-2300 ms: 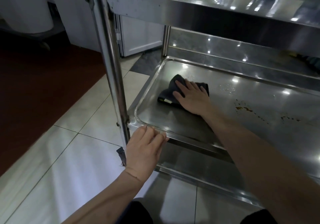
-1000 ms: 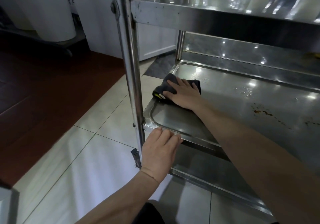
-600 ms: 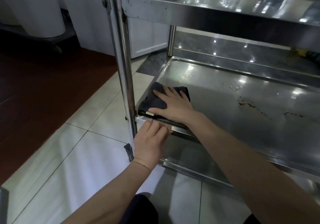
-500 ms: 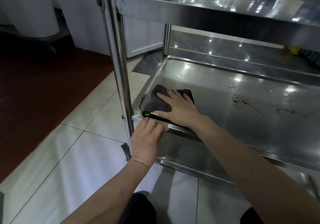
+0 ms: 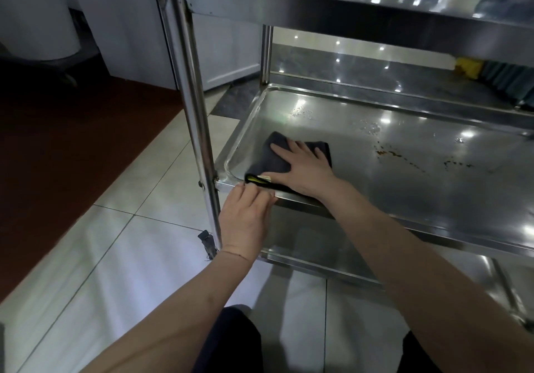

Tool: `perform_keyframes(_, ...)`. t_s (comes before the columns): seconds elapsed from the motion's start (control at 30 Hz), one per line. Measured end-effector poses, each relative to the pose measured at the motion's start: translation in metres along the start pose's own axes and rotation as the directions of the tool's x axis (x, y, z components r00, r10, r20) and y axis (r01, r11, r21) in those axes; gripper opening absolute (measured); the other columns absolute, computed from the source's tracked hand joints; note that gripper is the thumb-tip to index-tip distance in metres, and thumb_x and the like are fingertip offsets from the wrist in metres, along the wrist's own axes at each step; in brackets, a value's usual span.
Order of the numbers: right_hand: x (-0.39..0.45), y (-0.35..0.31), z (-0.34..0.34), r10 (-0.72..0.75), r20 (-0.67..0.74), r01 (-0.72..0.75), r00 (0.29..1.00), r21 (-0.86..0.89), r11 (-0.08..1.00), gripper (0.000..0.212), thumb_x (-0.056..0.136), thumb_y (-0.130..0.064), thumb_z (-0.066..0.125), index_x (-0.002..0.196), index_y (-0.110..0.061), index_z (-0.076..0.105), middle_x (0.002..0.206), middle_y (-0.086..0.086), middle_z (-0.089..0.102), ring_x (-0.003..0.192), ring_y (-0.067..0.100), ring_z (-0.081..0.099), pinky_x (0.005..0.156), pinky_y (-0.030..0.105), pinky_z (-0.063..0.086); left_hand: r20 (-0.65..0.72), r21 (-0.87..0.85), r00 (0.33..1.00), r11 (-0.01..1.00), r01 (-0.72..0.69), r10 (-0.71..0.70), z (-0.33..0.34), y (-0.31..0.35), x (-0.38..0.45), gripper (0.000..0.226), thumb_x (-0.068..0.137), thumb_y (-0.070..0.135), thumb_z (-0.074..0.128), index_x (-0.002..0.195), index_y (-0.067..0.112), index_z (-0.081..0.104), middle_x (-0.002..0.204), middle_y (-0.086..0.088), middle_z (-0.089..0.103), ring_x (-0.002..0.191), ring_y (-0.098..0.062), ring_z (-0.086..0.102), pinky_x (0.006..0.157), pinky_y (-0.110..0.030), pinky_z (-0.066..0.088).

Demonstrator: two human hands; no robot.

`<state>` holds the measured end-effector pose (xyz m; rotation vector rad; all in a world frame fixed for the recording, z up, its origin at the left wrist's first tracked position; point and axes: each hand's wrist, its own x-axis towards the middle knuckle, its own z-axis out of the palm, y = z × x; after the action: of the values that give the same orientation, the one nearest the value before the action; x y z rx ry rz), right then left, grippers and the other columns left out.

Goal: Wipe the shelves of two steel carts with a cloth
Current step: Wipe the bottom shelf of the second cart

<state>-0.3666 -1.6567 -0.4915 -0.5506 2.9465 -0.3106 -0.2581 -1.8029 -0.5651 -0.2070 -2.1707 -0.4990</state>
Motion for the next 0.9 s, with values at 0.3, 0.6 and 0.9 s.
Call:
perform_keyframes(0.3, -0.021, 0.016, -0.007, -0.053, 0.005, 0.053, 0.999, 0.006, 0.999, 0.076, 0.098, -0.072, 0.047, 0.164, -0.046, 0.020, 0.176, -0.005, 0.009, 0.161, 0.018, 0.008, 0.127, 0.047, 0.006, 0.140, 0.039, 0.986, 0.995, 0.092, -0.096, -0.018, 0.004, 0.004, 0.020, 0.098, 0.032, 0.066, 0.085, 0.017, 0.070, 0.085, 0.001, 0.057, 0.080, -0.019, 0.049, 0.061, -0.029, 0.037)
perform_keyframes(0.6, -0.080, 0.087, -0.024, 0.040, 0.007, -0.040, 0.999, 0.049, 0.998, 0.075, 0.099, -0.068, 0.051, 0.164, -0.045, 0.021, 0.176, -0.006, 0.009, 0.161, 0.016, 0.007, 0.127, 0.046, 0.005, 0.300, 0.124, 0.953, 0.992, -0.004, -0.034, -0.025, 0.002, 0.018, 0.022, 0.098, 0.040, 0.061, 0.096, 0.021, 0.073, 0.090, 0.000, 0.055, 0.082, -0.024, 0.052, 0.066, -0.040, 0.046)
perform_keyframes(0.9, -0.115, 0.138, -0.031, 0.084, 0.016, -0.085, 0.996, 0.067, 0.994, 0.075, 0.098, -0.071, 0.050, 0.163, -0.048, 0.020, 0.176, -0.009, 0.007, 0.161, 0.015, 0.005, 0.128, 0.044, 0.004, 0.325, 0.212, 0.939, 0.976, 0.041, -0.110, -0.013, 0.023, 0.029, 0.040, 0.104, 0.047, 0.038, 0.094, 0.023, 0.069, 0.097, -0.001, 0.054, 0.095, -0.026, 0.050, 0.078, -0.041, 0.042)
